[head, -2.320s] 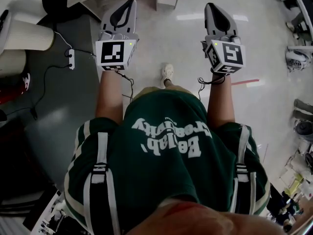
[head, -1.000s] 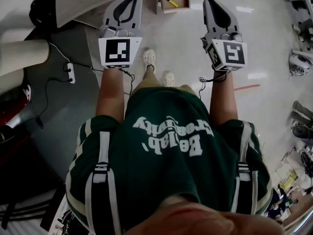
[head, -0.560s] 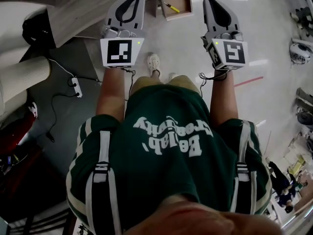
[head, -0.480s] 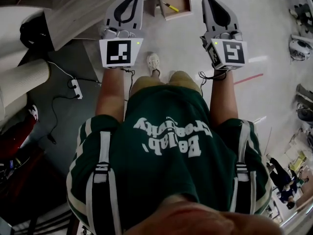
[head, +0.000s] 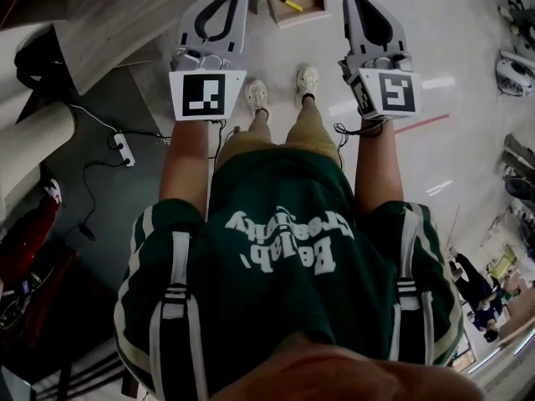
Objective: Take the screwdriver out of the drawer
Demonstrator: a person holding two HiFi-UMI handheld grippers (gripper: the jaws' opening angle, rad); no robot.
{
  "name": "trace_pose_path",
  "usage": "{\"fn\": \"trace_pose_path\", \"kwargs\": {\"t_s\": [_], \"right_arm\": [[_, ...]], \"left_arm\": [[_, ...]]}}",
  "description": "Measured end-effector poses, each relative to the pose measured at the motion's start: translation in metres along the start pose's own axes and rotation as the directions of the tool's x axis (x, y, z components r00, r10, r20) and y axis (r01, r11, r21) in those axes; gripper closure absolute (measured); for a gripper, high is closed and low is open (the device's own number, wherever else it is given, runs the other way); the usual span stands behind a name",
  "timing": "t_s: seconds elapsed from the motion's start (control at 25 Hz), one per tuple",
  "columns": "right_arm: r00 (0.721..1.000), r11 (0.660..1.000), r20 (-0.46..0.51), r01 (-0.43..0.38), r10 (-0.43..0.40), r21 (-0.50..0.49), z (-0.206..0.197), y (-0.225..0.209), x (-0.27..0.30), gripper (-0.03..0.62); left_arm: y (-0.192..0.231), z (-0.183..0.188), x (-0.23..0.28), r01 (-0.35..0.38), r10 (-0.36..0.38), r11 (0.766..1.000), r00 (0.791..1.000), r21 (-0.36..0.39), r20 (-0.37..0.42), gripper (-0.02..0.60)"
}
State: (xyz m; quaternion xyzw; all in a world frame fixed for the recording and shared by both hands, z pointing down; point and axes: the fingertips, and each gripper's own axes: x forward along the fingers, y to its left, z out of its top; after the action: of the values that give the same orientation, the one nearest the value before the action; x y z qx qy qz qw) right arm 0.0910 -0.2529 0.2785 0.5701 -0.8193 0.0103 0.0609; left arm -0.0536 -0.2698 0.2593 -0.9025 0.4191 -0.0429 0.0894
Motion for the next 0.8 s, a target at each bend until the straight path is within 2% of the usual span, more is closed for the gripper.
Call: {"fn": "trace_pose_path", "kwargs": {"t_s": [0.12,0.36,0.6,0.8], "right_arm": [[0.999,0.999,-0.013,-0.029,0.029,0.024,-0.022,-0.001,0.004,0.560],[0.995,0.994,-0.041,-0.091,0.094,0.055,-0.081,-0.035,0.056,0.559],[0.975,0.983,-0.128,-0.180,0.182,0.034,-0.170,-0.020,0.095,0.559],[0.955,0.971,-0.185,-0.238,0.234,0.000,-0.221,-0.007,0.111,0.557]], "left_arm": [[-0.006,-0.013,0.002,-0.028,0.028,0.998,1.000,-0.048,0.001,0.565],[-0.005,-0.076,0.058,-0.062,0.058,0.997,0.996,-0.046,-0.074,0.565],[0.003,-0.151,0.072,-0.103,0.094,0.993,0.986,-0.057,-0.139,0.565],[-0.001,-0.198,0.078,-0.124,0.109,0.989,0.977,-0.074,-0.181,0.565]]}}
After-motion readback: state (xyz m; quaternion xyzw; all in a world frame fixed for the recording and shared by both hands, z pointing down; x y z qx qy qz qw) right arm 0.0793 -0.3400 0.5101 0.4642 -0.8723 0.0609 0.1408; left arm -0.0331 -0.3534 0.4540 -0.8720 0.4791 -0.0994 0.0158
